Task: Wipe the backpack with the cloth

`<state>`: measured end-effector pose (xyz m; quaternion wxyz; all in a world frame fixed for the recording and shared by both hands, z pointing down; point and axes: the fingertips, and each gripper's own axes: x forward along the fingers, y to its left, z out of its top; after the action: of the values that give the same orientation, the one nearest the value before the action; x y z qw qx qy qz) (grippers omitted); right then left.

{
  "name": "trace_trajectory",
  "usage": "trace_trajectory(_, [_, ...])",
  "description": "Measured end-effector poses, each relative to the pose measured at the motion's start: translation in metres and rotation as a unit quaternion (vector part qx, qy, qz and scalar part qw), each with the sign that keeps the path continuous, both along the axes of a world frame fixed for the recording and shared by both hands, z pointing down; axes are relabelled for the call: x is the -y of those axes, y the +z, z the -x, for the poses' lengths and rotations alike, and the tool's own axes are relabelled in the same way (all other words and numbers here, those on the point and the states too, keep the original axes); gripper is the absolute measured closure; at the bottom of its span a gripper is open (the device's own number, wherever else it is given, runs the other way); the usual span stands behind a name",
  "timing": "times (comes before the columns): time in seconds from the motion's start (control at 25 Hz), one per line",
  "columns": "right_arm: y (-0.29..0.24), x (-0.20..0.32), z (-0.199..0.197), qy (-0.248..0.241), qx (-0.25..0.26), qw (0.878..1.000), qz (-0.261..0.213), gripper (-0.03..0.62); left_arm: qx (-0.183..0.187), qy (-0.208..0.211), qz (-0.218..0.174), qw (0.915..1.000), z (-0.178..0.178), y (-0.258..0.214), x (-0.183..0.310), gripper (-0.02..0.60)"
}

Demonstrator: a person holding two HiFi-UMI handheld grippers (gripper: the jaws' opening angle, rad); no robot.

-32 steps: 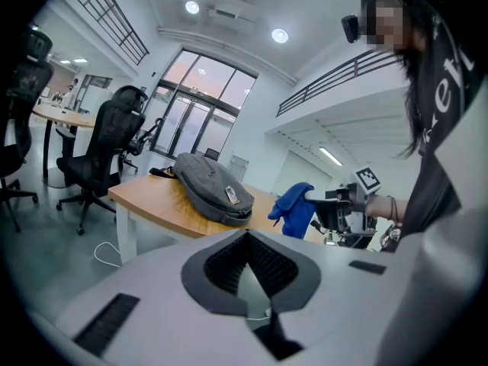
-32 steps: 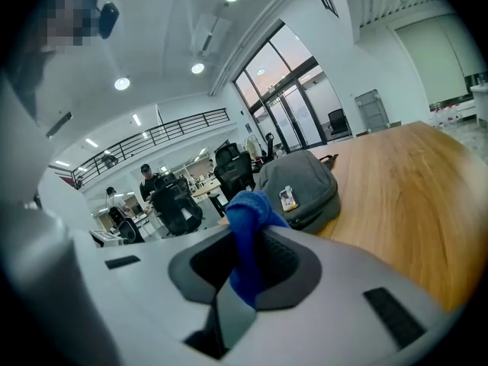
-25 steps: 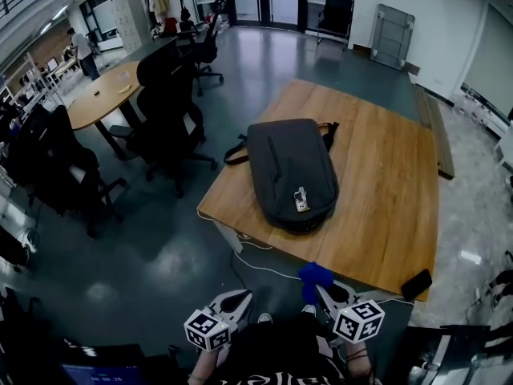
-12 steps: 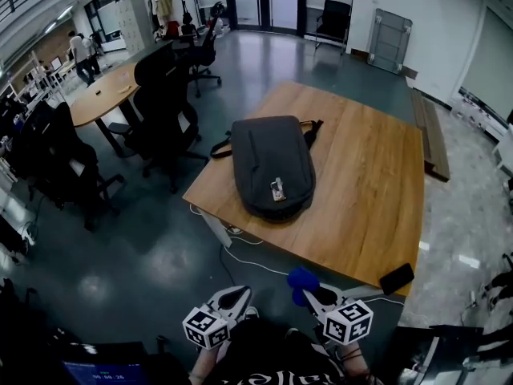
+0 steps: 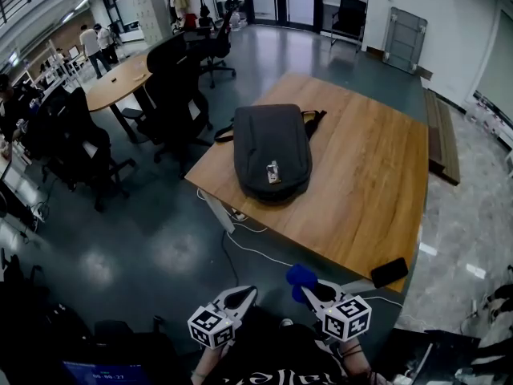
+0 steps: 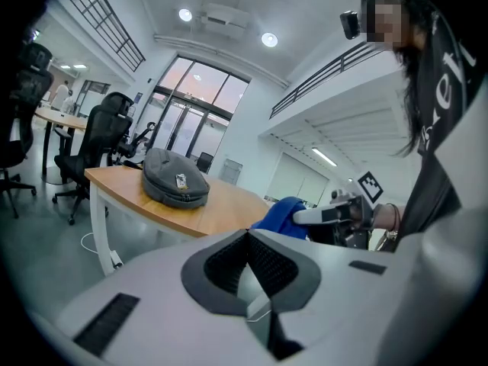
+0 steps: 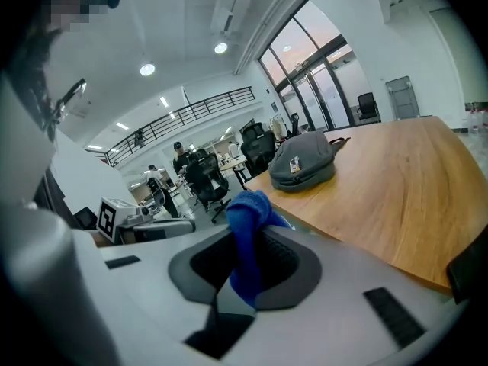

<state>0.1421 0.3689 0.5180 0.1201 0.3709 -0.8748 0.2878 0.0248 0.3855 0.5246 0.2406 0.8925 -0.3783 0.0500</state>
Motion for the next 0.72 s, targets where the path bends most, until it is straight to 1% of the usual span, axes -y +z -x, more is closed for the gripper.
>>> trace_trajectory(0.2, [-0.002, -0.015, -0.004, -0.017, 0.006, 1.0, -0.009, 0.54, 0.009, -0.009, -0.009, 0.9999, -0.011, -0.009, -0.015, 0.583])
trace_trajectory(0.32, [-0.002, -0.013, 0.0, -0.023, 0.008, 1.0, -0.013, 0.54, 0.02, -0.001, -0.02, 0.9996, -0.015, -0.013, -0.009, 0.583])
trace_trajectory(0.52, [-0.001, -0.009, 0.003, -0.028, 0.002, 0.999, -0.019, 0.54, 0.013, 0.016, -0.051, 0.9985, -0.028, -0.032, 0.006, 0.583])
trace_trajectory(0.72, [0.001, -0.005, 0.009, -0.036, -0.007, 0.999, -0.025, 0.539, 0.019, 0.029, -0.074, 0.9966, -0.036, -0.04, 0.018, 0.583])
